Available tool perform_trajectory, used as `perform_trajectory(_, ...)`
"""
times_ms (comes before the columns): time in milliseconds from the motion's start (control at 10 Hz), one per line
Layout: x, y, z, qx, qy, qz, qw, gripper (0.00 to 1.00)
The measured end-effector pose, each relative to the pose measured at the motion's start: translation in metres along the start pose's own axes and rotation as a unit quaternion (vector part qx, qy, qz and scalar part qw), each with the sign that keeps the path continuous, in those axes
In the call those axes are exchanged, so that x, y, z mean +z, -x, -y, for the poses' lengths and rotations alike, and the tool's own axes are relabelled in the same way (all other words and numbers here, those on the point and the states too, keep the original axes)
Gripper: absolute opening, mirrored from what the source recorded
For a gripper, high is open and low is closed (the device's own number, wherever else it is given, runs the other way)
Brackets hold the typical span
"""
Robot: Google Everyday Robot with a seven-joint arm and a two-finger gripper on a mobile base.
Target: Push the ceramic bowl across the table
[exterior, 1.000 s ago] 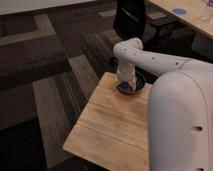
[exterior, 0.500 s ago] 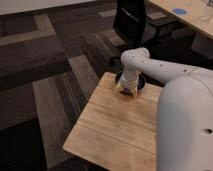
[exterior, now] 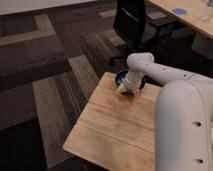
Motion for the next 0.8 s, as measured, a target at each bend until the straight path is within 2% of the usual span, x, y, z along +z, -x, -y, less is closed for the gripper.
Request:
perform_trajectory(200, -0.011, 0.044, 0.029, -0.009, -0.016, 0.034, 0.9993, 0.65)
perform_trajectory(300, -0.016, 0.054, 0.033, -0.010, -0.021, 0.042, 0.9988, 0.65)
perform_trajectory(400, -0.026, 0.070, 0.040, -0.010, -0.033, 0.056, 0.9978, 0.65)
perform_trajectory(600, -0.043, 0.085, 0.044, -0.008, -0.059, 0.066, 0.9961, 0.65)
perform_trajectory(800, -0.047, 0.086, 0.042, -0.005, -0.064, 0.067, 0.9957, 0.65)
